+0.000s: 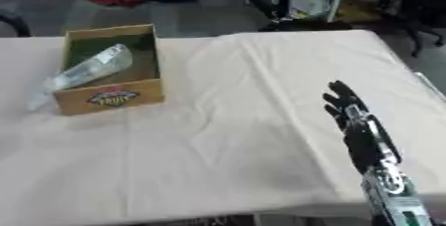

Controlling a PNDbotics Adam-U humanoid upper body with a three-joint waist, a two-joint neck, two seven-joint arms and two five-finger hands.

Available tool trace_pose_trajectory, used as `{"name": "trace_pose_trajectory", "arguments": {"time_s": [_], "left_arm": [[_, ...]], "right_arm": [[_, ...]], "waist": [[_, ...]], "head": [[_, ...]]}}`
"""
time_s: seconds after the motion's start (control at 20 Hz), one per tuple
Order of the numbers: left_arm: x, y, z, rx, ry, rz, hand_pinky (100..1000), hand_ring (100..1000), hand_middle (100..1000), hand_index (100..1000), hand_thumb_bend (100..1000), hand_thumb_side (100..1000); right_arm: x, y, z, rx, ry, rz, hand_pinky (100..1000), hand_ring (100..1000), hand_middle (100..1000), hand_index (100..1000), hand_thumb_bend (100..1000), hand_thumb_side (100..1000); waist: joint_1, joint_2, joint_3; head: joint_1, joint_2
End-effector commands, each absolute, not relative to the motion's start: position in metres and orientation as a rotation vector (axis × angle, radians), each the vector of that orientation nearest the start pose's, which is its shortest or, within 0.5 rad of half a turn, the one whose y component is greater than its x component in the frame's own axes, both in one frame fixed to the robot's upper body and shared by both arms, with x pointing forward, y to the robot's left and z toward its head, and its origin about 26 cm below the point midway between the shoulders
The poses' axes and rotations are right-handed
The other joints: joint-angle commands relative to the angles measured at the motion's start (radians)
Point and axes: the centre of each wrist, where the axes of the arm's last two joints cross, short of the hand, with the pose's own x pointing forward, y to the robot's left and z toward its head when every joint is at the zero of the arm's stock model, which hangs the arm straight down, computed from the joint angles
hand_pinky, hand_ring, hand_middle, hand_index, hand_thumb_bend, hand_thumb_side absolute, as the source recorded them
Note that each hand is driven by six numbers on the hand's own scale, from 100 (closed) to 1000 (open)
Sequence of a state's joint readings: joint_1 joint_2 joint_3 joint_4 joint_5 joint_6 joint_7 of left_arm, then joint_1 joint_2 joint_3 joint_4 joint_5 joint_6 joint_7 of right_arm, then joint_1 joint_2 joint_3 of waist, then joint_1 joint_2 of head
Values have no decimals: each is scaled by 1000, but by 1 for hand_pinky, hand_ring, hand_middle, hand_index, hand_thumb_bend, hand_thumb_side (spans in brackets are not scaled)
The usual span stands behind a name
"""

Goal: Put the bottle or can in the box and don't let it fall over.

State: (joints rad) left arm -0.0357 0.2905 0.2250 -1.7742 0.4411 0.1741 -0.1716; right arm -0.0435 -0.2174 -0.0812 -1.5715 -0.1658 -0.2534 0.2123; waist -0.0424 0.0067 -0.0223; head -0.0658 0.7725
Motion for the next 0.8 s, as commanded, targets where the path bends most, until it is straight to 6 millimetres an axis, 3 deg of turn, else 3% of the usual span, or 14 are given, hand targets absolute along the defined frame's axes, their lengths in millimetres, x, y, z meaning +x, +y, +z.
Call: {"name": "trace_pose_trajectory", "arguments": {"time_s": [0.05, 0.35, 0.45, 0.5, 0.8], "left_arm": [[279, 355, 93, -114, -1739, -1, 798, 802, 777, 922, 420, 962], [277, 357, 96, -63, -1798, -126, 815, 817, 790, 932, 591, 832], [277, 357, 97, -49, -1820, -177, 822, 825, 800, 947, 592, 772], [277, 358, 96, -43, -1827, -201, 826, 828, 804, 960, 552, 726], [279, 355, 89, 6, -1819, -288, 828, 824, 801, 974, 484, 714]], "right_arm": [[290, -311, 26, 10, -1897, 246, 990, 966, 1000, 1000, 100, 849], [291, -303, 26, -54, -1897, 297, 994, 974, 1000, 1000, 100, 817], [291, -301, 26, -76, -1899, 316, 994, 974, 1000, 1000, 100, 800], [291, -299, 25, -86, -1898, 326, 994, 972, 1000, 1000, 100, 797], [291, -295, 23, -97, -1890, 340, 992, 968, 1000, 1000, 100, 808]], "waist": [[3, -14, 1], [4, -17, 1], [4, -18, 1], [4, -17, 3], [4, -13, 5]], "head": [[4, -2], [-1, -2], [-3, -2], [-1, -2], [3, -2]]}}
